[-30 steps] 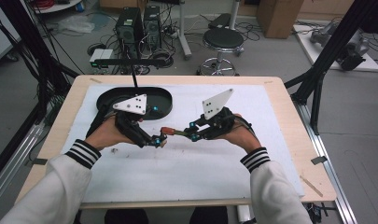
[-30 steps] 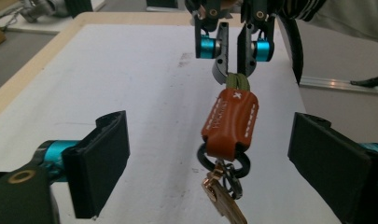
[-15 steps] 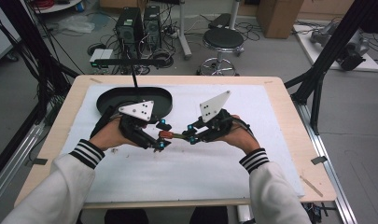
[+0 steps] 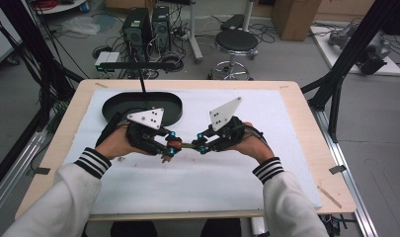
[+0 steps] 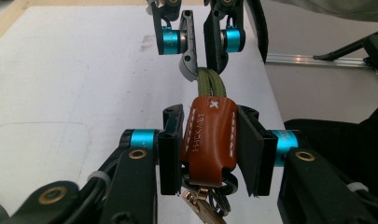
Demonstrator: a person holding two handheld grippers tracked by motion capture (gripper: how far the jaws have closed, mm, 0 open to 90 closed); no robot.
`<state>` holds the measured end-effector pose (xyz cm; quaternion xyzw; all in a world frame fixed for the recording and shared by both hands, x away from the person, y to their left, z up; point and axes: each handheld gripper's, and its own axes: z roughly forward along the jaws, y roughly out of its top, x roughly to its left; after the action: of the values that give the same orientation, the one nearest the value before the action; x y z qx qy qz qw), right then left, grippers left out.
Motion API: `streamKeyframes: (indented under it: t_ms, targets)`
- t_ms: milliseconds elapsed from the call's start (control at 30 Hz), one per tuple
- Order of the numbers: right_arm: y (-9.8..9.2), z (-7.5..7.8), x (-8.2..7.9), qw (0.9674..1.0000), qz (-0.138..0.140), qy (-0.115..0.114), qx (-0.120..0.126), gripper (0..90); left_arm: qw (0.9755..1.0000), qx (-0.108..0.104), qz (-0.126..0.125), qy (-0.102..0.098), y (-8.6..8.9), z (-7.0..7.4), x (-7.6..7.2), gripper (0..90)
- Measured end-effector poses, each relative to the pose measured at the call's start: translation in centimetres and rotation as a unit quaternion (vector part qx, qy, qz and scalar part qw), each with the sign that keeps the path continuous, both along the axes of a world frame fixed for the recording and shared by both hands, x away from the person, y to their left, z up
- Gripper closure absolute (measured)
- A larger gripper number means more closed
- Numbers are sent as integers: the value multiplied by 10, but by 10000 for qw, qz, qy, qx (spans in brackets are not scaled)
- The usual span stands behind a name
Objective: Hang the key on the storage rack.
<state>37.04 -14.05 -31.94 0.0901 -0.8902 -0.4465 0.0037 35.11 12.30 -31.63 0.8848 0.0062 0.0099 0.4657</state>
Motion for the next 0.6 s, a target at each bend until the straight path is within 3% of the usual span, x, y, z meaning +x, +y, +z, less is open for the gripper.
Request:
streamKeyframes:
  t_ms: [233,267,300,333,400,433,600]
  targets:
    - [0,0,1,10000,21,44,82,766,10000,-21,22,-83,1,3,-3,713]
    - [-1,-1,1,9999,40,115,113,689,9999,4,39,-106,2,3,-3,714]
    - [0,-2,1,9997,24,169,193,483,9999,-24,89,-107,2,3,-3,715]
    - [1,-4,0,9993,-137,215,258,281,9999,-35,85,-82,3,3,-2,715]
    - [3,-8,-2,9983,-537,67,232,73,9998,-50,143,-118,4,4,-1,716]
    - [4,-9,-3,9976,-657,21,223,4,9998,-41,169,-112,4,4,-1,716]
    - [-1,-11,-2,9943,-941,119,481,3,9994,-28,346,-60,7,7,-1,716]
